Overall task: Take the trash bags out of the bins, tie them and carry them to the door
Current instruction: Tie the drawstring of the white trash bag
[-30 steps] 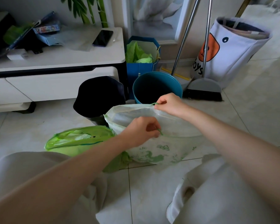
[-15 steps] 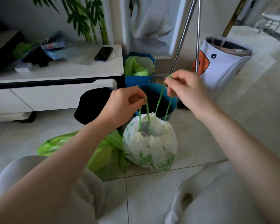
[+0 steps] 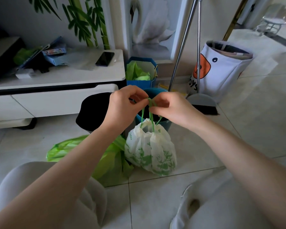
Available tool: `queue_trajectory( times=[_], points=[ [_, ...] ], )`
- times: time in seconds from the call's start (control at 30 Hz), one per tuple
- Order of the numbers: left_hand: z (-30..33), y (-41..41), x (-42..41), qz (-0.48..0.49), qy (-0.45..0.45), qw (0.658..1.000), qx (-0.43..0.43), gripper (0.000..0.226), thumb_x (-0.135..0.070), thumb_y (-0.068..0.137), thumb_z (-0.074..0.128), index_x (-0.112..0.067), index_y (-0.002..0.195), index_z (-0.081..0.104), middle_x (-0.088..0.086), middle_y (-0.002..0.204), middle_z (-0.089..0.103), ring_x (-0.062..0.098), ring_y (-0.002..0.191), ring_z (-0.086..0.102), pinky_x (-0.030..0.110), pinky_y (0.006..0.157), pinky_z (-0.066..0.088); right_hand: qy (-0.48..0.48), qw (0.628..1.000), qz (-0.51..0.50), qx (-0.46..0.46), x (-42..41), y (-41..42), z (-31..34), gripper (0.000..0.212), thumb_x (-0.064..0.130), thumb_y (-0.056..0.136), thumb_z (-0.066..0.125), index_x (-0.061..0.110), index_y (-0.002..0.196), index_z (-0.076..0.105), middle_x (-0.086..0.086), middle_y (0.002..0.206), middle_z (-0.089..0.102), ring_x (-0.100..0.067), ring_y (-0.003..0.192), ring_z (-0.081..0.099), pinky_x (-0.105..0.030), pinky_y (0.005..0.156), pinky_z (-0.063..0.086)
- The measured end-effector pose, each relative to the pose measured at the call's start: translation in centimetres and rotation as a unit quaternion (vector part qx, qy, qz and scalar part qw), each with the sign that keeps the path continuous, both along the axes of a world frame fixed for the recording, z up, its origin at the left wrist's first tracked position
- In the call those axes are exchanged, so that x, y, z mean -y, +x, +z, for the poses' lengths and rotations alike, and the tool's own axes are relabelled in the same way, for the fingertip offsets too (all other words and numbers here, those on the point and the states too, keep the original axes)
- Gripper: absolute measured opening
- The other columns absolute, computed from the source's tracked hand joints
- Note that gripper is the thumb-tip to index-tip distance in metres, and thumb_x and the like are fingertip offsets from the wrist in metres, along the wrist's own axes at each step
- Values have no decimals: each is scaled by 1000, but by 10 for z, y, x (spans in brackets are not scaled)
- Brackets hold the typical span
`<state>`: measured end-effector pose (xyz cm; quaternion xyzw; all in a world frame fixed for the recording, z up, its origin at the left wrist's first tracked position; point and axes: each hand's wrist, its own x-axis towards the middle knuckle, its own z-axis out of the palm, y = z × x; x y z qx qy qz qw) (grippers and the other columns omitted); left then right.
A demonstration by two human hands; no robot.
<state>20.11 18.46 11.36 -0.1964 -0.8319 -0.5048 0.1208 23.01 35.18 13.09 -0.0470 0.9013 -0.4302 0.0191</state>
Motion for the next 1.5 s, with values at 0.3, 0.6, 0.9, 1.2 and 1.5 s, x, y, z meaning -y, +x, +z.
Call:
queue_trajectory(
  times=[0.3,0.6,0.9,1.2,1.5],
  points=[
    [-10,-2,8,-16,19,997,69,17,-6,83,68,-19,93,72,-5,88,72,7,83,67,30,80,57,-143,987,-76,23,-5,-1,11,12,11,85,62,2,81,69,-12,82,72,-29,81,69,-46,85,57],
    [-72,13,-42,-103,-117,945,288,93,-47,74,75,-35,149,22,-7,149,39,14,135,38,32,107,34,-305,950,-55,39,-11,2,27,11,11,92,59,4,91,67,-8,87,71,-18,76,64,-35,83,57],
    [-105,17,-89,111,37,976,181,36,-41,86,64,-5,78,66,13,69,64,26,66,61,39,60,48,-351,936,5,-13,-4,13,40,7,4,91,58,3,89,65,-9,85,71,-16,72,63,-39,86,54],
    [-147,6,-74,13,-120,984,129,66,-63,88,34,-6,85,65,6,91,62,20,85,60,41,80,49,-350,934,-32,-67,-17,11,34,7,1,89,59,2,84,63,-14,80,70,-17,67,62,-38,79,56],
    [-111,5,-24,-52,-167,951,255,52,-44,89,59,-29,138,49,-3,136,54,19,124,50,40,103,41,-324,943,-64,-26,-5,6,18,13,-3,91,55,-4,98,66,-12,91,72,-20,82,69,-42,87,56]
  ],
)
